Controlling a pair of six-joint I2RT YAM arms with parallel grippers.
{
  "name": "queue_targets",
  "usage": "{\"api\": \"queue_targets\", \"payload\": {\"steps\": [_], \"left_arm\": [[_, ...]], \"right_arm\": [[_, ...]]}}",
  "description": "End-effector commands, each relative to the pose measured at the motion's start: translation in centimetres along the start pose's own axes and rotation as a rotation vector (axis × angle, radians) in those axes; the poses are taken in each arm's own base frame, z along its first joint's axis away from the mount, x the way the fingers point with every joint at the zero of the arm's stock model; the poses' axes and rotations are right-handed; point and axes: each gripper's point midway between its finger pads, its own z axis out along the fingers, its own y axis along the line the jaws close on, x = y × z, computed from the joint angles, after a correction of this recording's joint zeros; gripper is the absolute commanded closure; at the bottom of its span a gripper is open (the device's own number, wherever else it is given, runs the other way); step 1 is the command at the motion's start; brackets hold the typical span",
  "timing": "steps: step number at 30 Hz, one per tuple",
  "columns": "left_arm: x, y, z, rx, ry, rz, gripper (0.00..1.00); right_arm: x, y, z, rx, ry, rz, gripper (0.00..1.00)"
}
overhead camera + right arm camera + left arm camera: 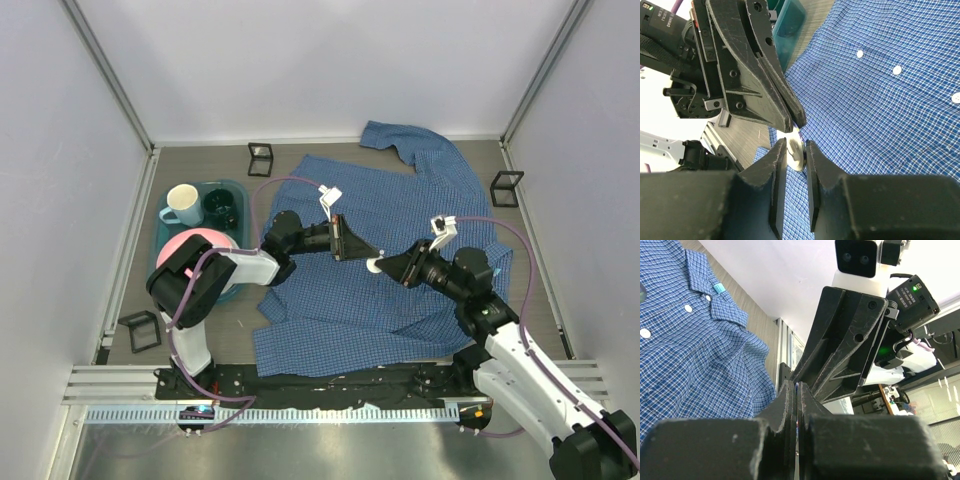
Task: Remove the brooch from the garment
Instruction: Close the brooch.
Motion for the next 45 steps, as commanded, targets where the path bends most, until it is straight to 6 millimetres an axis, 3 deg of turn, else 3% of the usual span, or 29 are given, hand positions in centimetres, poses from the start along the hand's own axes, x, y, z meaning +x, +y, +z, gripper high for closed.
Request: {"api": "queue_targets", "payload": {"steps": [1, 15, 25, 30, 32, 36, 45], "left_arm": [[-1.0, -3.0, 0.8, 0.076, -0.007, 0.084, 1.00], [-0.6, -3.3, 1.3, 0.081, 0.002, 0.083, 1.00], [-0.3, -3.2, 1.7, 0.079, 0.008, 0.075, 1.00], [-0.2, -2.5, 1.8, 0.055, 0.009, 0.075, 1.00], [-0.1, -1.2, 1.8, 0.018, 0.018, 0.062, 1.00], [-0.2, 0.1, 1.6, -0.020, 0.012, 0.035, 1.00], [-0.6, -0.6, 1.3, -0.003, -0.010, 0.028, 1.00]], "right_arm": [[-0.4, 1.3, 0.3, -0.058, 0.005, -0.018, 0.77], [-1.2, 0.4, 0.5, -0.006, -0.041, 0.005, 0.87], [-1.8, -0.2, 0.0, 0.029, -0.108, 0.043, 0.86], [-1.8, 0.2, -0.5, 0.029, -0.108, 0.044, 0.64], [-1.4, 0.0, -0.9, 0.042, -0.091, 0.053, 0.57], [-1.0, -0.2, -1.6, 0.071, -0.073, 0.042, 0.51], [0.0, -0.3, -1.9, 0.060, -0.048, 0.041, 0.50]]}}
